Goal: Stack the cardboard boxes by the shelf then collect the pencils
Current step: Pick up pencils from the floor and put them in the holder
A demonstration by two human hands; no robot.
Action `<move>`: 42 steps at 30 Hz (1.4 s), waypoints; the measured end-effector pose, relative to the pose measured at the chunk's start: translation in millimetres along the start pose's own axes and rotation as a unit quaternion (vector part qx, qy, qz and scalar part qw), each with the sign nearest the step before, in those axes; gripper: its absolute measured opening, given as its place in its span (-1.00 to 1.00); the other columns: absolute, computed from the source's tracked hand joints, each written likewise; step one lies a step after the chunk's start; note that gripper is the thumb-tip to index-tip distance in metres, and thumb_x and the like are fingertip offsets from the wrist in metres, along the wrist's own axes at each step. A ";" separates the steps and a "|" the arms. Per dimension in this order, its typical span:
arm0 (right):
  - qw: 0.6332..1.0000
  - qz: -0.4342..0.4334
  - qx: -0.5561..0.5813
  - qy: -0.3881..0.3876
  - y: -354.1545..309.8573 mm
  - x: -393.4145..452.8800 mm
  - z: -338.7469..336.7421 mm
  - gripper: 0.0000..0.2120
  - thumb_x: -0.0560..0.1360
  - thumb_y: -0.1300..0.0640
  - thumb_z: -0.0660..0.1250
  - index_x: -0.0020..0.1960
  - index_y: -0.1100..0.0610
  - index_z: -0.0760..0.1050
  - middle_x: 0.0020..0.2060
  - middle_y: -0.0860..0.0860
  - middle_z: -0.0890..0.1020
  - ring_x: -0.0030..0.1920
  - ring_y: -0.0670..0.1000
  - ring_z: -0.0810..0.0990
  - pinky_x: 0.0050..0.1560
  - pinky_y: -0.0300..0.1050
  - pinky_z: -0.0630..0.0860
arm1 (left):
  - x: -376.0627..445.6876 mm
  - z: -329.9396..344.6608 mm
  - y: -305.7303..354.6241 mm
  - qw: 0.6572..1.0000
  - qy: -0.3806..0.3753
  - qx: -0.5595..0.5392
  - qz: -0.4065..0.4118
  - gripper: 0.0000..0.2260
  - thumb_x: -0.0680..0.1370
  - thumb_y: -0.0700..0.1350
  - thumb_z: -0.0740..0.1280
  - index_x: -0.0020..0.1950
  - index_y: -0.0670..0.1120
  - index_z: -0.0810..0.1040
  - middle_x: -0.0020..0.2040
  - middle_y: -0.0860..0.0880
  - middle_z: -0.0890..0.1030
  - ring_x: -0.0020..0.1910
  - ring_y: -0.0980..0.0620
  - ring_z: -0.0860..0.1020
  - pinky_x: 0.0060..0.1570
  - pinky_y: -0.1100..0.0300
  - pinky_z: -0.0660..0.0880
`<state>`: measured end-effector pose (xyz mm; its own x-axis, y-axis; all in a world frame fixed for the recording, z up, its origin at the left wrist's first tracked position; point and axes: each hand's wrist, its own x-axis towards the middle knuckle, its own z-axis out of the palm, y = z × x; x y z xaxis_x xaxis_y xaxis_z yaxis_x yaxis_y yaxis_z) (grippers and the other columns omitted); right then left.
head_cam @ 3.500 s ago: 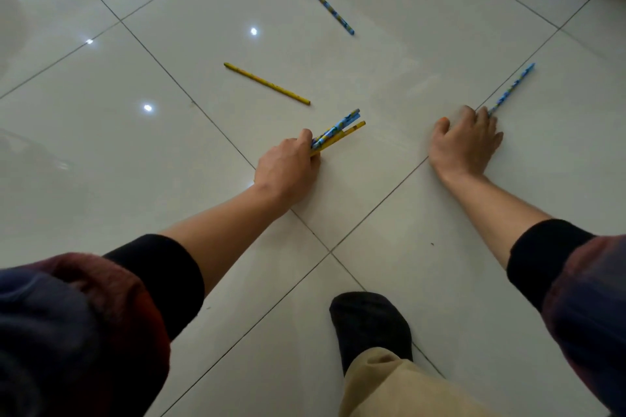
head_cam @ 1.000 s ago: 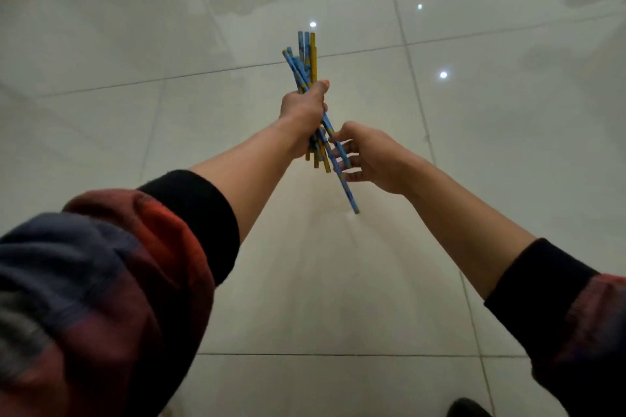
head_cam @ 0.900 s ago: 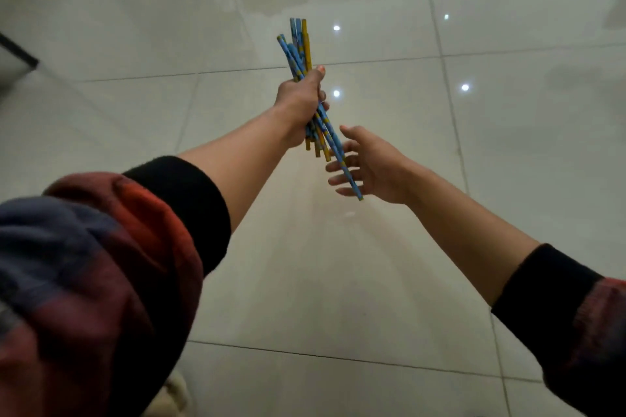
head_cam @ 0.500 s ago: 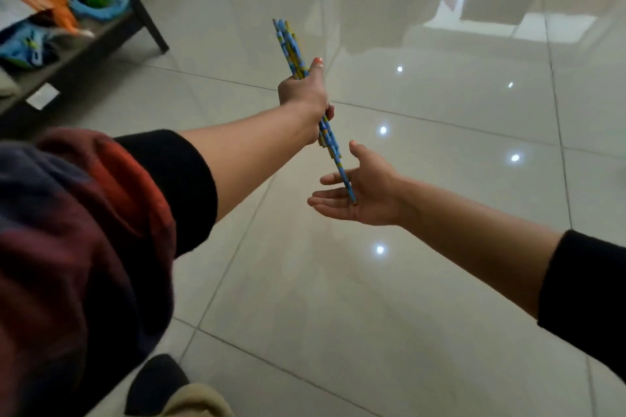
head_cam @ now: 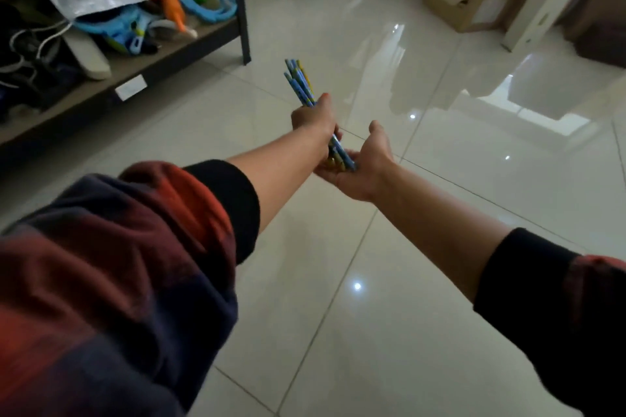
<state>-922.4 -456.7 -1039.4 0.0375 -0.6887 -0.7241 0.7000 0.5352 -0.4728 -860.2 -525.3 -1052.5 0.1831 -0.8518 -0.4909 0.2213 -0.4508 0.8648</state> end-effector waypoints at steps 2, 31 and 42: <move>0.999 -0.010 0.035 0.028 5.6 15.5 16.6 -0.21 0.55 -0.36 0.08 0.27 0.40 0.37 0.10 0.25 0.58 0.04 0.25 0.63 -0.10 0.20 0.60 | 11.2 -11.7 -3.6 1.000 -0.021 -0.018 -0.008 -0.65 0.58 0.04 0.28 -0.29 -0.17 0.42 -0.54 -0.05 0.46 -0.55 -0.03 0.45 -0.36 0.12 0.58; 0.710 -0.202 -0.606 -0.296 125.8 76.0 189.6 -0.72 0.56 0.12 0.24 -0.16 0.19 0.67 -0.17 0.01 0.72 -0.07 0.01 0.65 -0.08 -0.16 0.55 | -15.1 -277.9 -13.0 0.909 0.104 0.396 0.077 -0.72 0.52 0.09 0.40 -0.09 -0.13 0.53 -0.31 -0.06 0.59 -0.46 0.02 0.50 -0.35 0.18 0.50; 0.792 -0.237 -0.461 -0.322 154.8 22.7 229.3 -0.71 0.42 -0.04 0.48 -0.14 0.20 0.58 -0.21 0.15 0.67 -0.18 0.11 0.68 -0.28 0.00 0.61 | -38.3 -288.4 49.3 0.882 0.259 0.340 0.199 -0.39 0.43 -0.12 0.47 0.41 -0.03 0.28 -0.10 0.04 0.62 -0.30 0.11 0.60 -0.41 0.26 0.47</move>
<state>-649.7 -501.6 -1013.9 0.4894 -0.8674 -0.0899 -0.0631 0.0676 -0.9957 -580.1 -437.9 -1021.7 0.5683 -0.8220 0.0357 -0.5523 -0.3489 0.7571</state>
